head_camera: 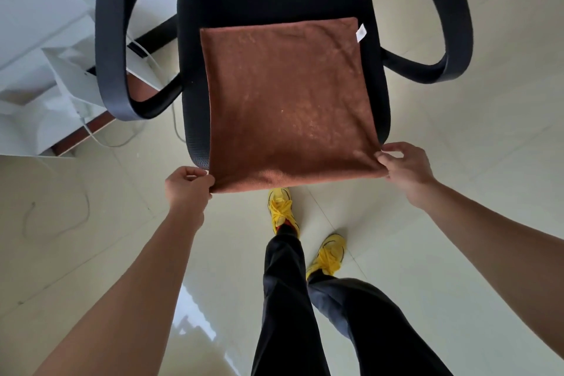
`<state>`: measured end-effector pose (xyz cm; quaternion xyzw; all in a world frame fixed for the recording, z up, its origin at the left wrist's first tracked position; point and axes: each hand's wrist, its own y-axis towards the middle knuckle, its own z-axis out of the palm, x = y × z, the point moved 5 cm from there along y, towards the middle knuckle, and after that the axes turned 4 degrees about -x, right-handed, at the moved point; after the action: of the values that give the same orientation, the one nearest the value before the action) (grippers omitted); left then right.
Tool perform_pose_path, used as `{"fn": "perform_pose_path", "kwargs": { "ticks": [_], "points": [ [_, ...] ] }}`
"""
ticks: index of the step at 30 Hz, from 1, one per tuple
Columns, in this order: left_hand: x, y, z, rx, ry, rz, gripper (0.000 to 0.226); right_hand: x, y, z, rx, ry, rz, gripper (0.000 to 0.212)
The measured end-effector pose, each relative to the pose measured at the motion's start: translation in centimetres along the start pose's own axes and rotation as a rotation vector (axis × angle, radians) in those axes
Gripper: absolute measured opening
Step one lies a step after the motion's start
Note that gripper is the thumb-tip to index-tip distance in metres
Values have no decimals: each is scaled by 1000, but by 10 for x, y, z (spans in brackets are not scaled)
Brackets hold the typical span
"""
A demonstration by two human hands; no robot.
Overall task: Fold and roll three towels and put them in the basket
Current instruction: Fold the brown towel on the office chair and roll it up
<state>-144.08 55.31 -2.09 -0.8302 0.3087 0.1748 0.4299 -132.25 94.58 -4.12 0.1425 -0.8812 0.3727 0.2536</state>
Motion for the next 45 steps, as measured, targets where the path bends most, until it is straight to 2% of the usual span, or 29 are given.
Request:
{"fn": "perform_pose_path", "kwargs": {
  "ticks": [3, 8, 15, 18, 20, 22, 24, 26, 28, 32, 34, 37, 39, 42, 45],
  "points": [
    [22, 7, 6, 21, 56, -74, 16, -20, 4, 3, 13, -55, 25, 18],
    [30, 17, 22, 124, 110, 21, 27, -45, 12, 11, 114, -67, 88, 29],
    [59, 28, 61, 282, 98, -29, 25, -60, 24, 33, 167, -29, 86, 42],
    [68, 34, 68, 255, 148, -2, 28, -64, 31, 39, 164, -69, 52, 47],
    [72, 38, 66, 201, 95, -3, 38, -67, 35, 41, 144, -80, 49, 41],
    [74, 39, 60, 176, 82, -9, 40, -63, 32, 39, 144, -93, 47, 24],
    [76, 35, 54, 192, 129, -3, 25, -60, 27, 35, 147, -96, 84, 13],
    [71, 27, 46, 183, 130, -10, 12, -56, 16, 28, 147, -93, 142, 12],
    [69, 18, 40, 153, 96, -37, 14, -57, 6, 21, 162, -87, 218, 12],
    [70, -1, 19, 161, 5, -200, 19, -58, -22, 3, 304, 74, 400, 21],
    [76, -12, 13, 268, -89, -354, 16, -57, -33, -4, 360, 174, 450, 22],
    [73, -29, 4, 407, -220, -490, 20, -49, -42, -18, 309, 258, 464, 15],
    [65, -33, -5, 388, -269, -475, 18, -41, -44, -25, 257, 326, 458, 9],
    [32, -30, -17, 306, -349, -351, 14, -9, -43, -31, 234, 442, 391, 5],
    [-15, -26, -18, 338, -438, -266, 12, 34, -32, -30, 240, 601, 344, 11]
  ]
}}
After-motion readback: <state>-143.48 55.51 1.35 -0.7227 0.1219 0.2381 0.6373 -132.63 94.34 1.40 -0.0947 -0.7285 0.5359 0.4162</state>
